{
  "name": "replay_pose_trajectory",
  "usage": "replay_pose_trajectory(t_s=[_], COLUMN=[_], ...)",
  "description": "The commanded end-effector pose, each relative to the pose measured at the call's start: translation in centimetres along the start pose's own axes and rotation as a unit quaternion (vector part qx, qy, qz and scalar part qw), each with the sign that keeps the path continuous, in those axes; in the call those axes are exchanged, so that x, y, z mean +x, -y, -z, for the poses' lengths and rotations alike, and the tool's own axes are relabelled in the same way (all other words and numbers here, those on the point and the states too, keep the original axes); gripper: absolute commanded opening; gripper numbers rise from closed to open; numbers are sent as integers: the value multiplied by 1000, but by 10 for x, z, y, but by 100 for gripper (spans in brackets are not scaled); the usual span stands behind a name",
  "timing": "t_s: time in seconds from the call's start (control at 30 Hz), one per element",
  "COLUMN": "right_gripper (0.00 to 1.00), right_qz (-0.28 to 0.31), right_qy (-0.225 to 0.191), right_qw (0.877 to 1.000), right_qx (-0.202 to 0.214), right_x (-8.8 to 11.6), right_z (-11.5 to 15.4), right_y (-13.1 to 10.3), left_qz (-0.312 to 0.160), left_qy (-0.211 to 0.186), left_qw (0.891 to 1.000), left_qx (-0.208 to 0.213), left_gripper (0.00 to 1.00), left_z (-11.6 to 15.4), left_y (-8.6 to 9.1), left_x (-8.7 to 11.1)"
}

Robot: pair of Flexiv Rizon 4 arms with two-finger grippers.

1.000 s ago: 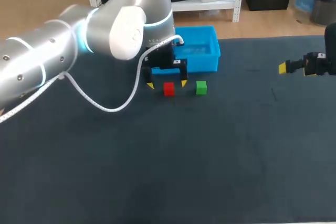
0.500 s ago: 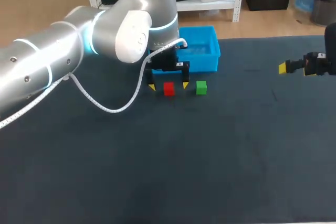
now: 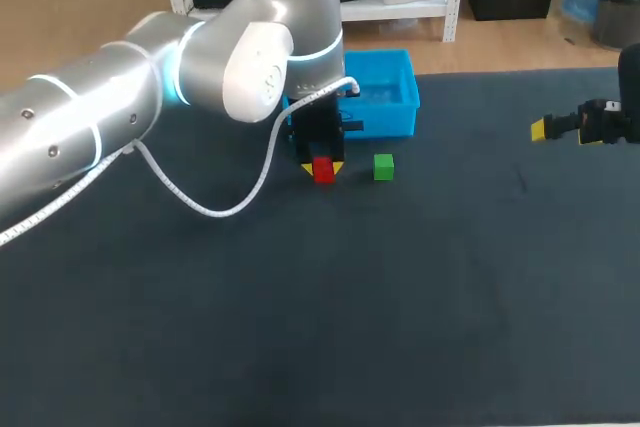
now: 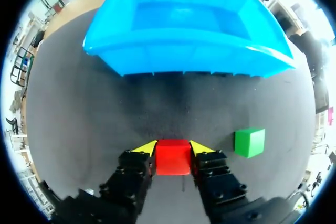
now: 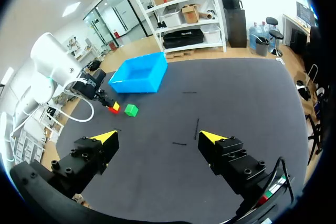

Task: Use the left arm to pick the red cube and place it into the blue plastic box first, then use the right arm to grasp the green cube and put it into the same blue plastic box after the first action is fully finished.

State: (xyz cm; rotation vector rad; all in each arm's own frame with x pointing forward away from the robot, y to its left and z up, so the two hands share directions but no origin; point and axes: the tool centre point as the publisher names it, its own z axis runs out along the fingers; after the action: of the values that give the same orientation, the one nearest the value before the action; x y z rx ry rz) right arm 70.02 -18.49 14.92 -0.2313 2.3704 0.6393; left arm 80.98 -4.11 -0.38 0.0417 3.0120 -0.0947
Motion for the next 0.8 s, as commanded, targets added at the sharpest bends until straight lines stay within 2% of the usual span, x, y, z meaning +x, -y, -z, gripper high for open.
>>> replay_pose_trajectory(t_s=[0.03,0.33,0.57,0.8], right_gripper=[100,100,100,100], right_qz=[0,0,0,0], right_qy=[-1,-1,-1,-1], right_qw=[1000,1000,1000,1000], right_qx=[0,0,0,0], right_x=[0,0,0,0], right_z=[0,0,0,0], right_y=[0,0,0,0], left_qz=[-1,-13,-21,-47], left_qy=[4,24,53,80], left_qw=[1000,1000,998,995], left_qx=[-2,-5,8,21], left_gripper=[0,0,0,0], left_z=[3,22,55,92], left_y=[-1,-5,-13,-30], left_x=[1,4,6,10])
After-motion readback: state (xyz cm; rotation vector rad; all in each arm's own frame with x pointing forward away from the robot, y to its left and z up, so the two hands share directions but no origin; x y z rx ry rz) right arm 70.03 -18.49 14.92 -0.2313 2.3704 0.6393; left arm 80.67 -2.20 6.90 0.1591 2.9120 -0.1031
